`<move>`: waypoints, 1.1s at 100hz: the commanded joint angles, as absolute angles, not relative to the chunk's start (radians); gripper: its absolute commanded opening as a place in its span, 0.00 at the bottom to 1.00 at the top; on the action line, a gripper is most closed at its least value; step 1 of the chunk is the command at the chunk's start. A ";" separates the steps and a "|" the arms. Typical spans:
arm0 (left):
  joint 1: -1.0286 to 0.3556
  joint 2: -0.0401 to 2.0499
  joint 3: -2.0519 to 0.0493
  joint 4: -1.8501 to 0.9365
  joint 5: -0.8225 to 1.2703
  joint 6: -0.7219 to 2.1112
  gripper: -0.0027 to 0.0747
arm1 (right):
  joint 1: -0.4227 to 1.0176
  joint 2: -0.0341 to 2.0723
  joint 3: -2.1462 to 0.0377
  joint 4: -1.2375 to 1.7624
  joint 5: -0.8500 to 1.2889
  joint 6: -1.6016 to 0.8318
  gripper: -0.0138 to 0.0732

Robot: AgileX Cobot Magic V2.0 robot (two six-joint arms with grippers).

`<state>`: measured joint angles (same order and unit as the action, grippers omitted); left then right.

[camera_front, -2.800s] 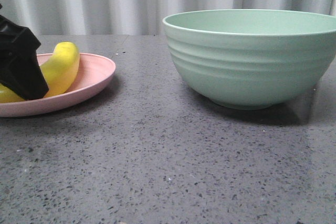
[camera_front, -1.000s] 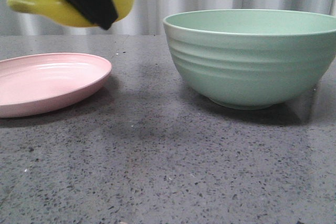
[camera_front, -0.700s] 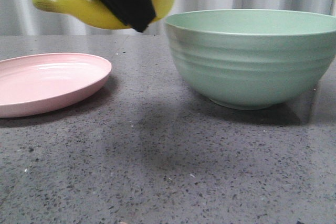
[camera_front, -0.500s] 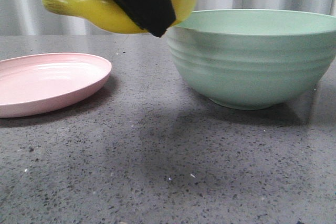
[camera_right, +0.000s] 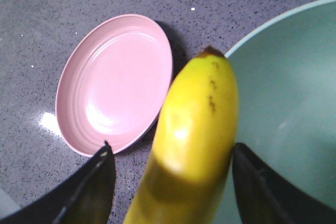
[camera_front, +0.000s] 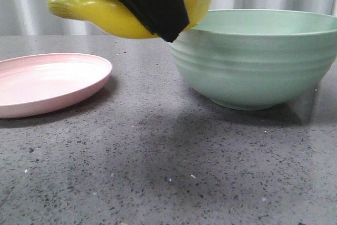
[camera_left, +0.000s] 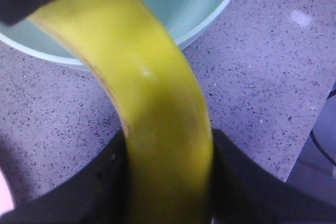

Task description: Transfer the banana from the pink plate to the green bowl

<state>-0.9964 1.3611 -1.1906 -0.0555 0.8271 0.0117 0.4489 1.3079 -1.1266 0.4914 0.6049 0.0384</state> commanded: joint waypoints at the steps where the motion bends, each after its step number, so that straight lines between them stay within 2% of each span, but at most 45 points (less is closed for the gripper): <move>1: -1.004 1.334 -1.225 -0.068 0.777 0.014 0.01 | 0.454 1.311 -1.171 0.517 0.548 0.026 0.62; 20: -1.004 1.334 -1.225 -0.068 0.793 0.015 0.01 | 0.454 1.326 -1.171 0.519 0.564 0.026 0.62; 28: -1.004 1.334 -1.225 -0.068 0.782 0.015 0.01 | 0.454 1.326 -1.171 0.519 0.562 0.026 0.59; 33: -1.004 1.334 -1.225 -0.068 0.777 0.015 0.01 | 0.454 1.326 -1.171 0.519 0.562 0.026 0.52; 52: -1.004 1.334 -1.225 -0.068 0.744 0.065 0.03 | 0.454 1.326 -1.171 0.519 0.562 0.026 0.17; 59: -1.004 1.334 -1.225 -0.068 0.734 0.065 0.10 | 0.454 1.326 -1.171 0.519 0.562 0.026 0.09; 64: -1.004 1.334 -1.225 -0.068 0.732 0.067 0.19 | 0.454 1.326 -1.171 0.519 0.562 0.026 0.08; 81: -1.001 1.323 -1.235 -0.055 0.730 0.065 0.60 | 0.454 1.318 -1.171 0.519 0.536 0.026 0.08; 88: -1.001 1.308 -1.241 -0.044 0.723 0.065 0.72 | 0.454 1.311 -1.178 0.515 0.526 0.019 0.08; 94: -1.001 1.292 -1.250 -0.040 0.723 0.065 0.76 | 0.454 1.309 -1.194 0.496 0.526 0.019 0.08; 110: -1.001 1.248 -1.276 -0.031 0.723 0.065 0.75 | 0.429 1.307 -1.251 0.489 0.526 0.019 0.08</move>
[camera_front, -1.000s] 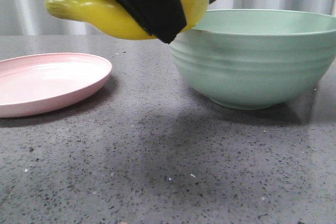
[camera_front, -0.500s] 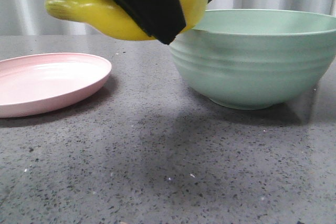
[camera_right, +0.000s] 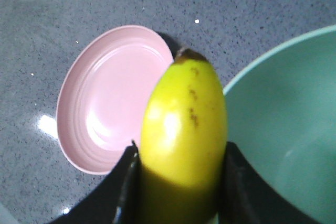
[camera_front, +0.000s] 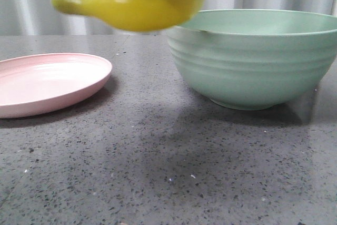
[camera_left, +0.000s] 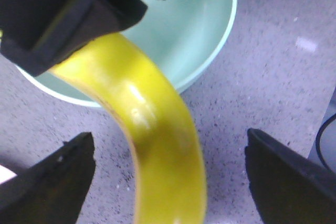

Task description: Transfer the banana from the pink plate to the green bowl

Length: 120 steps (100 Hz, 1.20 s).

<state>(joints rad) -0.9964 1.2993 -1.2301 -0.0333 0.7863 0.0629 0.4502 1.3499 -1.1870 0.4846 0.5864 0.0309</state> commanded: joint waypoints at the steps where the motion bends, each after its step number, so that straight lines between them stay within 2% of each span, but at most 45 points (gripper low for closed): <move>1: -1.001 1.244 -1.278 -0.031 0.723 0.065 0.75 | 0.424 1.307 -1.257 0.486 0.526 0.019 0.08; 34: -1.001 1.190 -1.278 -0.030 0.720 0.063 0.75 | 0.278 1.309 -1.327 0.217 0.541 0.019 0.08; 45: -1.001 1.190 -1.278 -0.030 0.720 0.059 0.75 | 0.276 1.323 -1.327 0.107 0.557 0.019 0.08; 71: -1.001 1.190 -1.278 -0.032 0.716 0.059 0.75 | 0.276 1.404 -1.327 0.081 0.573 0.019 0.08; 83: -1.001 1.190 -1.278 -0.032 0.716 0.059 0.75 | 0.276 1.437 -1.327 0.069 0.599 0.019 0.17; 105: -1.001 1.190 -1.278 -0.032 0.716 0.059 0.75 | 0.276 1.452 -1.327 0.069 0.631 0.019 0.44; 120: -1.001 1.190 -1.278 -0.032 0.716 0.059 0.75 | 0.276 1.452 -1.327 0.066 0.642 0.019 0.48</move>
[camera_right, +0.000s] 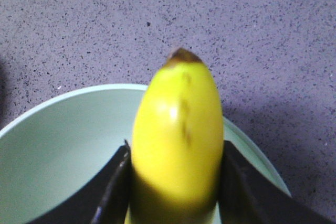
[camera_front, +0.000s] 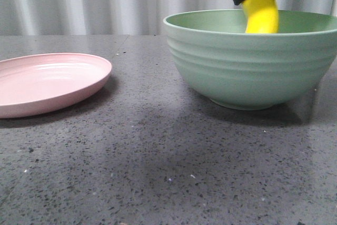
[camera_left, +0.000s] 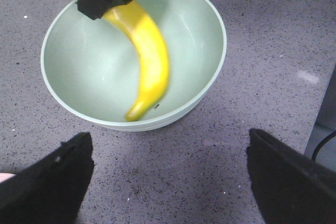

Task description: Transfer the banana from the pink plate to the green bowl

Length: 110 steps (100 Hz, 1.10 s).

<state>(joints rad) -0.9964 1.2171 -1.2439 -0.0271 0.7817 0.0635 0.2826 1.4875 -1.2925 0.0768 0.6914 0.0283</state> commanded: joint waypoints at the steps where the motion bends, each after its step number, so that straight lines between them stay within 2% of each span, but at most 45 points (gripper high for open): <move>1: -1.001 1.190 -1.278 -0.032 0.716 0.059 0.75 | 0.276 1.452 -1.327 0.066 0.642 0.019 0.48; 32: -1.001 1.190 -1.278 -0.032 0.716 0.059 0.75 | 0.276 1.440 -1.329 0.036 0.643 0.019 0.48; 70: -1.001 1.190 -1.278 -0.032 0.716 0.059 0.73 | 0.276 1.321 -1.331 -0.034 0.689 0.019 0.51; 77: -1.001 1.190 -1.278 -0.034 0.716 0.059 0.66 | 0.276 1.293 -1.331 -0.034 0.734 0.019 0.50; 85: -1.001 1.190 -1.278 -0.035 0.722 0.058 0.50 | 0.276 1.262 -1.331 -0.035 0.788 0.019 0.47; 103: -1.001 1.190 -1.278 -0.044 0.731 0.058 0.04 | 0.276 1.195 -1.331 -0.035 0.915 0.019 0.22; 105: -1.001 1.190 -1.278 -0.048 0.731 0.058 0.01 | 0.276 1.187 -1.331 -0.035 0.928 0.019 0.19; 110: -1.001 1.190 -1.278 -0.061 0.731 0.058 0.01 | 0.276 1.170 -1.331 -0.035 0.955 0.019 0.13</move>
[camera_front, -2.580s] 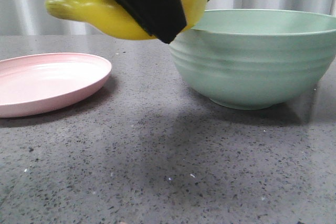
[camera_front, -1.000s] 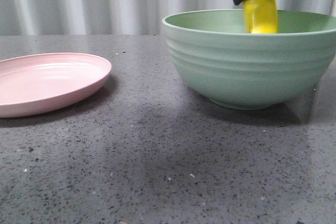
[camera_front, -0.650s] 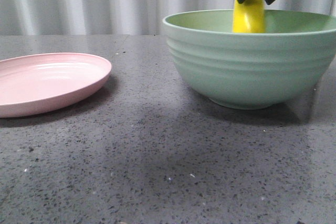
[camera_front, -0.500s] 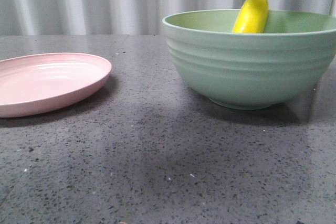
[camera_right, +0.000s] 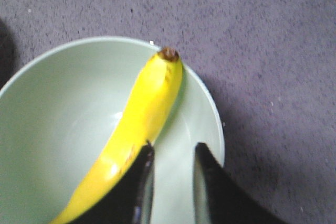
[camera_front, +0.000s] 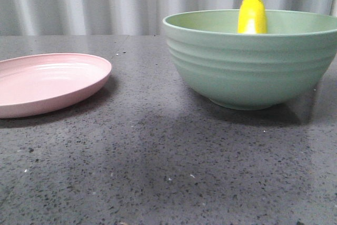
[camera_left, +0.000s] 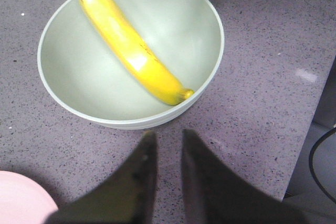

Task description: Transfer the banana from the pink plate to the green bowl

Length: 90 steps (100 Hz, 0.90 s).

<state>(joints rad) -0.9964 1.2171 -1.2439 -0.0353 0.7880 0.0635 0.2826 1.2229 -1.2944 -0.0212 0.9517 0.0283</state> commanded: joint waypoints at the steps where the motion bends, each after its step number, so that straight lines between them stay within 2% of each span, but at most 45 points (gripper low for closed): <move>1: -1.001 1.190 -1.278 -0.063 0.731 0.058 0.01 | 0.276 1.166 -1.331 -0.035 0.958 0.019 0.12; 6: -1.001 1.190 -1.276 -0.074 0.732 0.058 0.01 | 0.276 1.146 -1.327 -0.035 0.972 0.019 0.08; 24: -1.001 1.175 -1.262 -0.096 0.726 0.058 0.01 | 0.278 1.033 -1.252 -0.035 0.912 0.019 0.08; 42: -1.001 1.103 -1.201 -0.096 0.685 0.058 0.01 | 0.278 0.866 -1.085 -0.035 0.772 0.019 0.08; 90: -1.001 0.718 -0.747 -0.107 0.386 0.056 0.01 | 0.278 0.350 -0.539 -0.023 0.374 0.019 0.08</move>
